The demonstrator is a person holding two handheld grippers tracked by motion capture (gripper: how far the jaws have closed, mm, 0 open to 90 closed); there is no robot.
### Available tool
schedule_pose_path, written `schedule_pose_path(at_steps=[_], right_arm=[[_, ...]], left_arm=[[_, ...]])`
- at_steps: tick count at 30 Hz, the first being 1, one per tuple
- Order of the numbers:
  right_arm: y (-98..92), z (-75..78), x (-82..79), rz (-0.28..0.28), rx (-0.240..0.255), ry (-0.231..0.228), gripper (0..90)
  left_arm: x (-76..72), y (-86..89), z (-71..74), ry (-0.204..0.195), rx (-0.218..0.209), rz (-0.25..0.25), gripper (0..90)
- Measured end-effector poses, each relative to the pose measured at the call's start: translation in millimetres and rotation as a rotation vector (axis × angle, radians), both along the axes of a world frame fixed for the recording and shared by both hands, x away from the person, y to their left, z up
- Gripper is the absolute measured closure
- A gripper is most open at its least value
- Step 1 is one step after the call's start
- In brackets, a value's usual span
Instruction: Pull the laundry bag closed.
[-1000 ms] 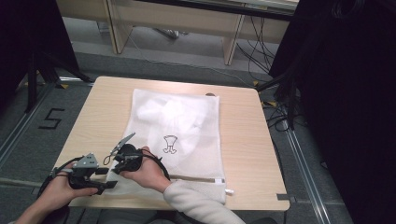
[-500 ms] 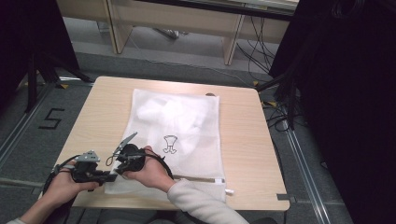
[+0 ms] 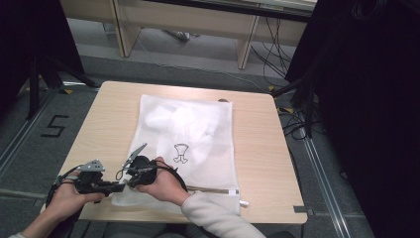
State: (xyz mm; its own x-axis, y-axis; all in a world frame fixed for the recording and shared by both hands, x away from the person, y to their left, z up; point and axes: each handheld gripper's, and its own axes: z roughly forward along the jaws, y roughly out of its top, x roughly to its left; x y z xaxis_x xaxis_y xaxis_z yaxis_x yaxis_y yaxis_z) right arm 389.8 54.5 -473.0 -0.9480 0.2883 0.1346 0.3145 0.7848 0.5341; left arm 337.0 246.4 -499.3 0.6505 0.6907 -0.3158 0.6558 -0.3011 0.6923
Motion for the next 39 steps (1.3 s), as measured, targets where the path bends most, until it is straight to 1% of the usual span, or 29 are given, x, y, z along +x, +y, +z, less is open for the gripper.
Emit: schedule_pose_path(at_steps=[2, 4, 5, 6, 7, 9, 10, 11, 12, 13, 15, 16, 17, 18, 21, 23, 25, 26, 28, 29, 31, 34, 36, 37, 38, 39], right_arm=[[-1.0, -0.3, 0.3, 0.004, 0.003, -0.003, 82.4], [-2.4, -1.1, -0.1, 0.003, 0.003, -0.005, 82.4], [-3.6, -0.8, -0.3, 0.004, -0.002, 0.006, 82.5], [-3.6, -0.8, -0.3, 0.004, -0.002, 0.006, 82.5], [-5.1, -2.6, -0.2, -0.005, -0.004, 0.007, 82.5], [-5.5, -3.1, 0.2, 0.001, -0.001, 0.006, 82.5], [-5.7, -2.3, -1.4, -0.018, -0.013, 0.014, 82.5], [-5.7, -2.8, -1.4, 0.001, -0.005, 0.000, 82.5], [-5.7, -2.8, -1.4, 0.001, -0.005, 0.000, 82.5], [-7.2, -1.7, -1.5, 0.005, 0.004, 0.000, 82.5], [-7.8, -2.0, -1.4, 0.009, 0.002, -0.003, 82.5], [-9.0, -2.1, -1.4, 0.010, 0.003, -0.001, 82.4], [-10.4, -2.1, -1.7, -0.002, -0.003, -0.004, 82.4], [-11.9, -2.8, -1.7, 0.003, 0.000, 0.001, 82.4], [-12.3, -3.2, -2.7, -0.004, 0.005, 0.006, 82.4], [-12.6, -2.1, -2.6, 0.003, 0.004, 0.010, 82.4], [-12.9, -1.8, -2.0, 0.012, 0.003, 0.006, 82.4], [-13.2, -2.9, -2.3, 0.005, -0.012, -0.006, 82.4], [-13.2, -4.1, -2.3, 0.013, -0.011, -0.006, 82.4], [-13.9, -5.0, -2.4, 0.019, -0.013, 0.005, 82.4], [-14.9, -6.2, -2.6, 0.012, -0.014, 0.006, 82.4], [-16.3, -3.7, -3.1, 0.014, -0.014, 0.004, 82.4], [-17.0, -2.9, -3.4, 0.013, -0.017, 0.003, 82.4], [-17.0, -2.9, -3.4, 0.013, -0.017, 0.003, 82.4], [-17.5, -3.6, -3.2, 0.022, -0.030, 0.002, 82.4], [-17.7, -4.7, -2.8, 0.017, -0.026, 0.006, 82.5]], left_arm=[[-0.2, -0.1, 0.2, -0.002, 0.000, -0.001, 85.2], [-0.4, 0.3, 0.9, -0.008, -0.012, 0.003, 85.2], [-0.4, 0.3, 0.9, -0.008, -0.012, 0.003, 85.2], [-0.5, 0.5, 1.1, -0.007, -0.015, 0.005, 85.2], [-1.0, 0.3, 1.4, -0.010, -0.006, 0.011, 85.2], [-0.8, 0.3, 1.4, -0.013, 0.001, 0.006, 85.2], [-0.6, 0.0, 1.4, -0.014, 0.003, -0.001, 85.2], [-1.4, -0.5, 2.3, -0.021, 0.012, 0.008, 85.2], [-1.4, -0.5, 2.3, -0.021, 0.012, 0.008, 85.2], [-1.7, -0.8, 2.6, -0.021, 0.008, 0.013, 85.2], [-1.3, 0.1, 2.8, -0.023, -0.002, 0.009, 85.2], [-1.5, 0.0, 3.0, -0.026, -0.001, 0.013, 85.2], [-1.2, 0.0, 2.7, -0.023, -0.005, 0.007, 85.2], [-1.9, -1.8, 1.4, -0.040, -0.015, 0.020, 85.2], [-2.0, -1.5, 1.6, -0.044, -0.016, 0.021, 85.2], [-1.9, -1.3, 1.7, -0.043, -0.016, 0.021, 85.2], [-2.0, -1.4, 1.4, -0.040, -0.011, 0.018, 85.2], [-2.0, -1.5, 1.5, -0.041, -0.010, 0.019, 85.3], [-2.0, -1.1, 1.6, -0.043, -0.006, 0.021, 85.3], [-2.2, -1.1, 1.6, -0.040, -0.006, 0.023, 85.3], [-2.1, -1.2, 1.6, -0.040, -0.005, 0.021, 85.3], [-2.1, -1.4, 1.8, -0.044, -0.006, 0.021, 85.3], [-2.3, -1.6, 2.6, -0.032, 0.009, 0.013, 85.3], [-2.3, -1.6, 2.6, -0.032, 0.009, 0.013, 85.4], [-2.3, -2.4, 0.9, -0.046, 0.008, 0.017, 85.4], [-2.2, -2.2, 0.7, -0.043, 0.008, 0.017, 85.4]])
